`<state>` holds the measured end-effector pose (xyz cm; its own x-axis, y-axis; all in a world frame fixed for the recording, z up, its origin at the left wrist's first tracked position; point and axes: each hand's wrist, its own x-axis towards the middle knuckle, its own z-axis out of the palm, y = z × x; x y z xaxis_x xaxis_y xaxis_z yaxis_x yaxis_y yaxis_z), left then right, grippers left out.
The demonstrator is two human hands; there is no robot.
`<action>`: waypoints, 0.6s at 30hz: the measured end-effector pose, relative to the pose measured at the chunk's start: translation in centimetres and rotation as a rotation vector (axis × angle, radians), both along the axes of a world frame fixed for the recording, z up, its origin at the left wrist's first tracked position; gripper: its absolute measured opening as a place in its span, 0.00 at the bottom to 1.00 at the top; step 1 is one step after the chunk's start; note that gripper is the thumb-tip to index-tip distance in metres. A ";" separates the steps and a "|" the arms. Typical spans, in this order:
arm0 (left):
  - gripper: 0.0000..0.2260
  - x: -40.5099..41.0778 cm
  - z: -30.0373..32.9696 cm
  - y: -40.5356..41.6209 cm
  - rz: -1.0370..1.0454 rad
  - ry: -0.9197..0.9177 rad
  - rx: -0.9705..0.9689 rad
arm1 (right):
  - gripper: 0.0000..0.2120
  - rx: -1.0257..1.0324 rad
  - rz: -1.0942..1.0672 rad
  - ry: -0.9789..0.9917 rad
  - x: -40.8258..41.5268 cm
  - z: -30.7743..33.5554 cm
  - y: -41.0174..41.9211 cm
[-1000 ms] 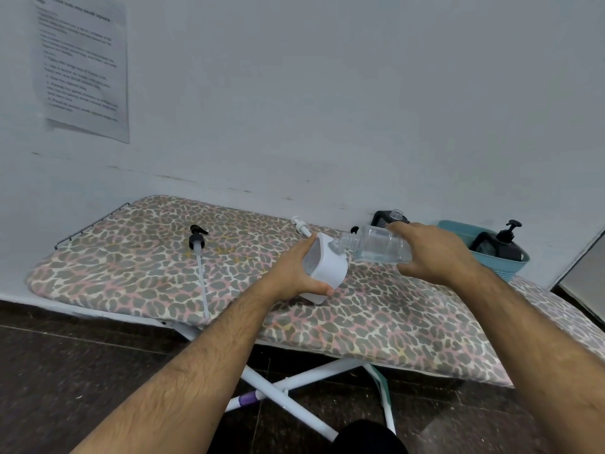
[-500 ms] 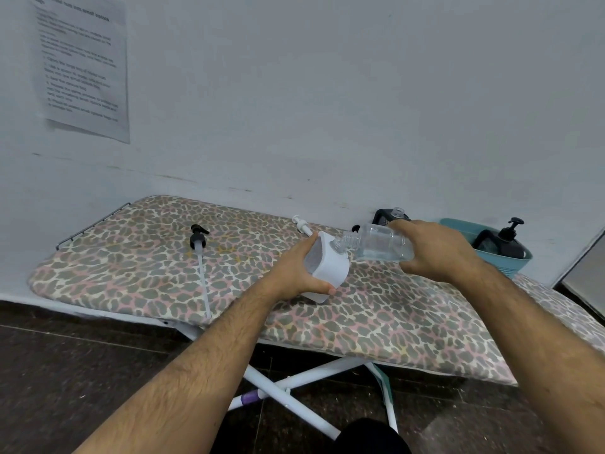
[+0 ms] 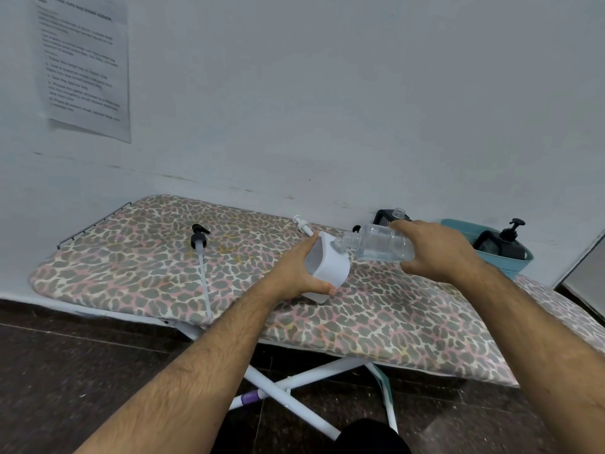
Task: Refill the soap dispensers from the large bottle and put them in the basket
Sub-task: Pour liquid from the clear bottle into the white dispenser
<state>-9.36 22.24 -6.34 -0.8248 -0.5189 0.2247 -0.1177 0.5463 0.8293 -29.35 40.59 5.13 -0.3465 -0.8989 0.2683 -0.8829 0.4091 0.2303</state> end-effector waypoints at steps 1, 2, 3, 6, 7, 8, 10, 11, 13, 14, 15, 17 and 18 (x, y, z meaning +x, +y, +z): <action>0.48 -0.1 0.0 0.0 0.005 0.002 0.003 | 0.34 0.000 -0.002 0.000 0.0 0.0 0.0; 0.48 -0.1 -0.1 0.0 0.008 0.006 0.007 | 0.34 0.001 -0.004 -0.001 0.0 0.1 0.0; 0.48 -0.2 -0.1 -0.1 0.010 0.010 0.009 | 0.34 0.002 -0.004 -0.001 0.0 0.1 -0.1; 0.49 -0.3 -0.3 -0.3 0.014 0.019 0.006 | 0.34 -0.001 -0.003 0.001 0.0 0.0 -0.1; 0.48 -0.3 -0.3 -0.3 0.014 0.021 0.005 | 0.34 -0.001 -0.003 0.002 0.0 0.0 -0.1; 0.48 -0.4 -0.3 -0.3 0.013 0.021 0.003 | 0.34 -0.001 -0.004 0.002 0.0 0.0 -0.1; 0.48 -0.4 -0.4 -0.4 0.010 0.019 0.000 | 0.34 -0.003 -0.005 0.001 0.0 -0.1 0.0; 0.48 -0.4 -0.4 -0.4 0.010 0.019 -0.001 | 0.34 -0.004 -0.005 0.002 0.0 -0.1 -0.1; 0.48 -0.5 -0.4 -0.4 0.012 0.019 0.000 | 0.33 -0.006 -0.005 0.007 0.1 -0.1 -0.1; 0.48 -0.5 -0.5 -0.4 0.014 0.018 0.002 | 0.33 -0.006 -0.005 0.008 0.1 0.0 -0.1; 0.48 -0.5 -0.5 -0.4 0.016 0.017 0.005 | 0.33 -0.005 -0.003 0.009 0.1 0.0 -0.2; 0.48 -0.5 -0.5 -0.4 0.015 0.014 0.009 | 0.33 -0.003 -0.003 0.009 0.0 0.0 -0.1; 0.48 -0.5 -0.4 -0.4 0.013 0.013 0.009 | 0.33 -0.002 -0.004 0.009 -0.1 0.0 -0.1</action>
<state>-9.85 21.82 -6.79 -0.8153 -0.5313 0.2301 -0.1139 0.5369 0.8359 -29.40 40.50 5.15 -0.3475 -0.8969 0.2735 -0.8791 0.4131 0.2378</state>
